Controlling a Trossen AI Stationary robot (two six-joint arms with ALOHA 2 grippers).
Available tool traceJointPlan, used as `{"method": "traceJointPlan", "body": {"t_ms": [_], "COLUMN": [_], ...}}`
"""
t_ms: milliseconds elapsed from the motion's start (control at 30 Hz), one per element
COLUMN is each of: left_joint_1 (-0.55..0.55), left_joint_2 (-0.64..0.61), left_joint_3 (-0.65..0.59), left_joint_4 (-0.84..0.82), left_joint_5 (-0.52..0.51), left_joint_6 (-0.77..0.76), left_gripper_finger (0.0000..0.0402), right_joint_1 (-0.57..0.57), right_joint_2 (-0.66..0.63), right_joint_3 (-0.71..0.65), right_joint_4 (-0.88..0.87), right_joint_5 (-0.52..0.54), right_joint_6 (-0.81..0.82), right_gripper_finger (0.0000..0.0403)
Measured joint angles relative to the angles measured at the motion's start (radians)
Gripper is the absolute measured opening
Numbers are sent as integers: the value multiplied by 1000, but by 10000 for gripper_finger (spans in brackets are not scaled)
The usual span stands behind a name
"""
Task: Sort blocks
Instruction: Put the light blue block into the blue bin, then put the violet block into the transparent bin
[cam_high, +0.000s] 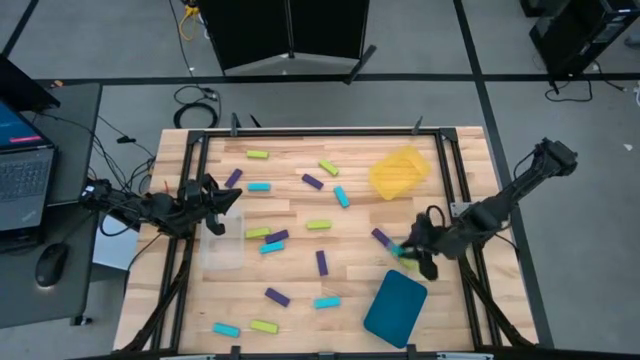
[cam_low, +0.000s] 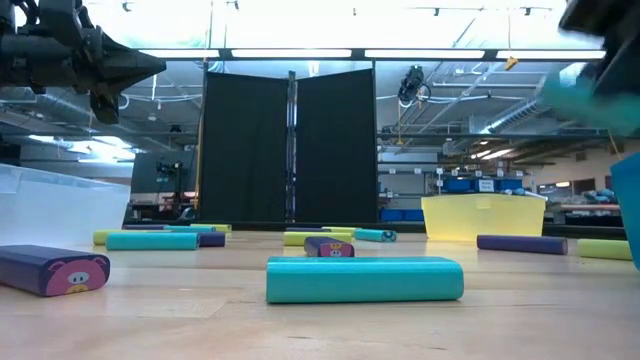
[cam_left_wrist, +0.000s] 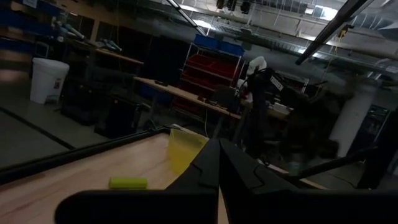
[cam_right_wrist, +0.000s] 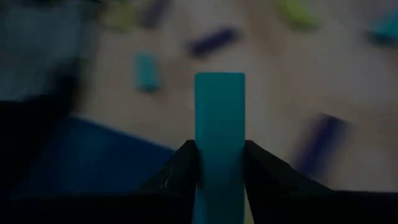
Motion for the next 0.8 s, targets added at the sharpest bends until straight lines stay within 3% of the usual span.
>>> {"method": "traceJointPlan", "body": {"t_ms": [200,333,633,800], "left_joint_1": [0,0,0,0], "left_joint_2": [0,0,2,91], "left_joint_3": [0,0,0,34], "left_joint_4": [0,1,2,-53], "left_joint_5": [-11,-42,-28,116], "left_joint_6": [0,-21,-46,-81], "left_gripper_finger": [11,11,13,38], "right_joint_1": [91,130,161,148], "right_joint_2": [92,161,253,236], "right_joint_3": [1,2,13,13], "right_joint_4": [183,292,290,345], "right_joint_5": [-138,-172,-223,-212], "right_joint_6": [96,171,322,245], "right_gripper_finger": [113,116,272,302]}}
